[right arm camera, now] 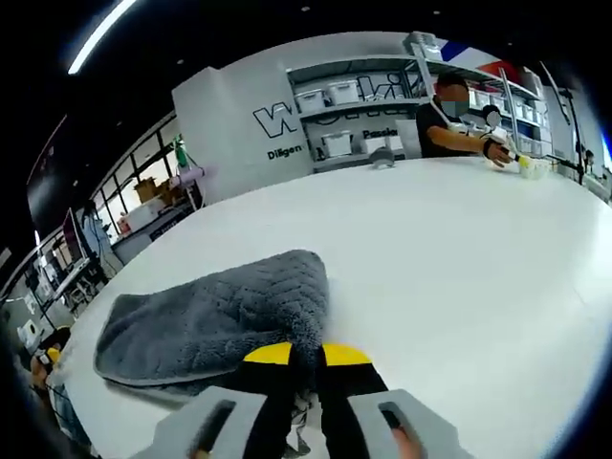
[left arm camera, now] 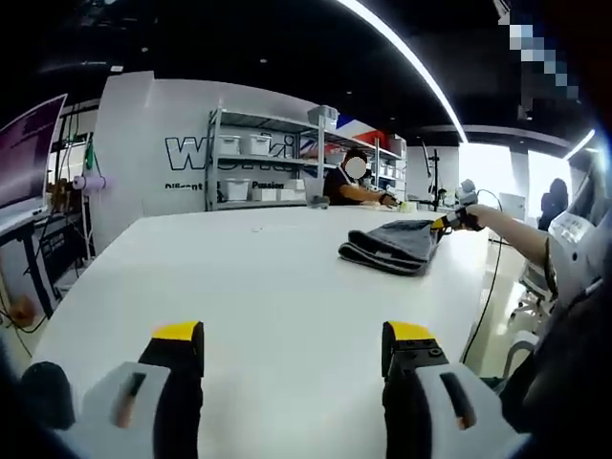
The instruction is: Fold the towel on the table until its edges align and the towel forms a compact rectangular stack.
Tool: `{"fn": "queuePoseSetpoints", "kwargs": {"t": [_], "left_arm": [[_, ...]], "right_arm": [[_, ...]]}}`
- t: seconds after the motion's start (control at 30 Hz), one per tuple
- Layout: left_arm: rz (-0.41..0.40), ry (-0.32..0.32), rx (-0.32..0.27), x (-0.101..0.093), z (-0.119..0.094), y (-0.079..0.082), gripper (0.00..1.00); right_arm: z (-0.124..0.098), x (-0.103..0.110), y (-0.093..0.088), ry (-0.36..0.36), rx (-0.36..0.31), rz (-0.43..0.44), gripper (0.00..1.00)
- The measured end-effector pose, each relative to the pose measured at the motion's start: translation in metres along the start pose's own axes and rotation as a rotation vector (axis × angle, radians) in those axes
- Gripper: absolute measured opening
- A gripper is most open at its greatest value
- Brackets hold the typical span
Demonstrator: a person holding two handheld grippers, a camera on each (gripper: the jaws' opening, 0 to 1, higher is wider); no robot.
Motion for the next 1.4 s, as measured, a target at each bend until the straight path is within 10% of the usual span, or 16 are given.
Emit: {"fn": "queuePoseSetpoints", "kwargs": {"t": [0.47,0.8,1.07,1.4], "left_arm": [[0.005,-0.012,0.004,-0.002,0.005,0.001,0.80],[0.012,-0.031,0.008,-0.006,0.010,0.003,0.80],[0.010,-0.023,0.008,-0.006,0.006,0.002,0.79],[0.004,-0.026,0.011,-0.006,0.009,-0.001,0.79]], "right_arm": [[-0.013,0.022,0.014,0.109,-0.073,-0.022,0.09],[-0.042,0.102,0.028,0.336,-0.196,-0.190,0.11],[-0.052,0.121,0.047,0.398,-0.266,-0.185,0.11],[-0.062,0.189,0.030,0.523,-0.261,-0.384,0.10]]}}
Point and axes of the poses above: the point that each gripper's makers call its tool centre point, and the gripper's own axes: z roughly forward along the fingers, x roughly to its left, y roughly out of its top, the point moved 8 cm from there along -z, roughly backward along the fingers, and after that the axes turned 15 degrees about -y, right-handed, at the moved point
